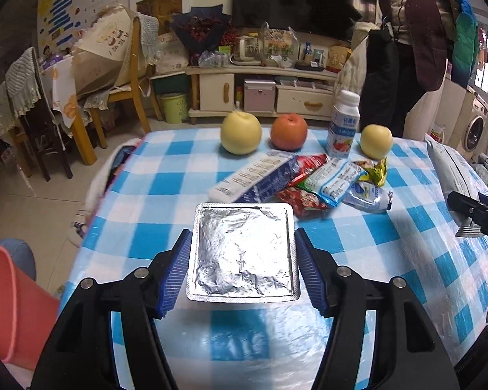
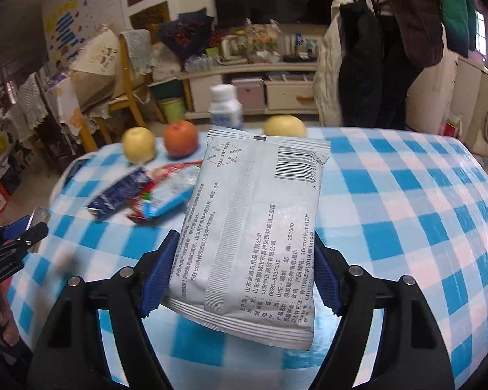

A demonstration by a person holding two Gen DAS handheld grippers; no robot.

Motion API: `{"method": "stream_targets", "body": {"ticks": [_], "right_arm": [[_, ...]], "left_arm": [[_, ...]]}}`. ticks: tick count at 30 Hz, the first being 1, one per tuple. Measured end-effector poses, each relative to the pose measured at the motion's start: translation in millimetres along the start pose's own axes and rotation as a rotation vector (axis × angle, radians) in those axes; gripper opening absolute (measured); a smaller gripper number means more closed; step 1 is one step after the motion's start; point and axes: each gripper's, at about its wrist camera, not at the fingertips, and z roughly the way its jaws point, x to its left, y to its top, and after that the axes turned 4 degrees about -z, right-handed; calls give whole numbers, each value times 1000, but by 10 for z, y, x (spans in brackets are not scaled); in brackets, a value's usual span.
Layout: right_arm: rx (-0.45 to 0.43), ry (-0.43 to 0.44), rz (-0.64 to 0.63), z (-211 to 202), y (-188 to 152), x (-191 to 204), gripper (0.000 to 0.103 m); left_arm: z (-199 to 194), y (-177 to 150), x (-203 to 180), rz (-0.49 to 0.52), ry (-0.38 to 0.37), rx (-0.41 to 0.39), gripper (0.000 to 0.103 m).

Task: Collect trash
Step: 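Lift the foil tray in the left gripper and sachet in the right gripper toward the bucket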

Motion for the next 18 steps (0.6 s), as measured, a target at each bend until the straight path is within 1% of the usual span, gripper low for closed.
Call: {"method": "stream_targets", "body": {"ticks": [5,9,18], "right_arm": [[-48,91,-71,-152,162,506,76],[-70,165,-132,-209,284,922,76],[-84,324,-238,-262,468,1801,76]], "left_arm": [[-342,50,281,-25,55,-48,63],[-548,59,565,-60,103,-68,63],[-915,-7,1263,-158,214,-99,63]]}}
